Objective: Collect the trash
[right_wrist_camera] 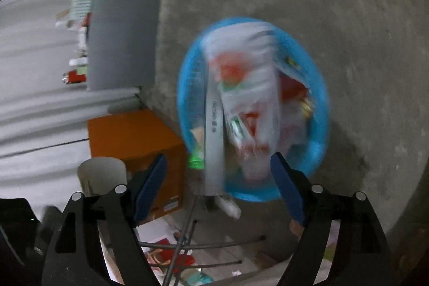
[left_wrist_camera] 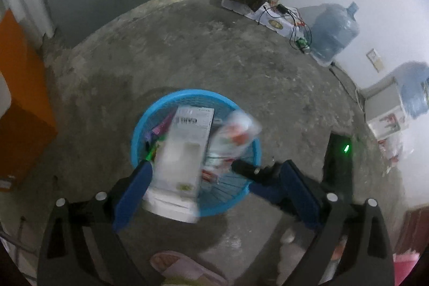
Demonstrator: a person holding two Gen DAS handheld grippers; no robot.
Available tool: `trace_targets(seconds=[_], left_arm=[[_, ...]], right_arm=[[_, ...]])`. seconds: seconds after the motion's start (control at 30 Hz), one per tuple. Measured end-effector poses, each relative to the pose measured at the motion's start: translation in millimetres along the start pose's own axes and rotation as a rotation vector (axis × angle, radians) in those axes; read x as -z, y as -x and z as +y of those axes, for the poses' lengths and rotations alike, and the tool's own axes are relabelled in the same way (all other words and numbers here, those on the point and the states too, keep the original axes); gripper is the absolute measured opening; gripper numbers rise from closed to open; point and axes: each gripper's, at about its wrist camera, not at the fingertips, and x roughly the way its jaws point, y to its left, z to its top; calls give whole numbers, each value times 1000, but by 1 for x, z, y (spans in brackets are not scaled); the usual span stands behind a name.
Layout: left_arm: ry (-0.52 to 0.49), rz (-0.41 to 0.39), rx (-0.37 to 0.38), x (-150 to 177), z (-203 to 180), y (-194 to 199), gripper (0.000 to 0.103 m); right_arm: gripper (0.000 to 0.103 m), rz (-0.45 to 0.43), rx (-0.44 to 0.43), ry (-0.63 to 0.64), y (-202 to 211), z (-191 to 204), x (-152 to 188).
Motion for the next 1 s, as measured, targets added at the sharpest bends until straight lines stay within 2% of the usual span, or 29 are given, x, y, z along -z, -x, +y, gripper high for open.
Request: trace_targets(seconds=[0.1, 0.3, 0.37, 0.47, 0.53, 0.63, 0.7, 0.83, 1.0], left_arm=[[15, -15, 33, 6, 2, 10, 94], [-7, -117, 64, 27, 1, 69, 94], [-4, -169, 81, 41, 2, 101, 94], [-11, -267, 89, 69, 5, 153, 94], [-38, -338, 55, 91, 3, 189, 94], [-53, -427, -61, 129, 0, 236, 97], [-50, -472, -100, 158, -1, 268, 97], [-16, -510, -121, 205, 4, 314, 97], [39, -537, -122, 262, 15, 357, 97]], right_arm=[[76, -13, 5, 26, 12, -7, 10], [76, -90, 39, 101, 62, -21, 48], [76, -116, 52, 142, 74, -13, 52], [76, -172, 91, 268, 99, 1, 84], [81, -223, 127, 397, 121, 20, 114], [88, -300, 159, 562, 144, 49, 157], [95, -363, 150, 687, 163, 73, 193], [95, -452, 122, 855, 185, 106, 250], [95, -526, 117, 1002, 202, 137, 302]])
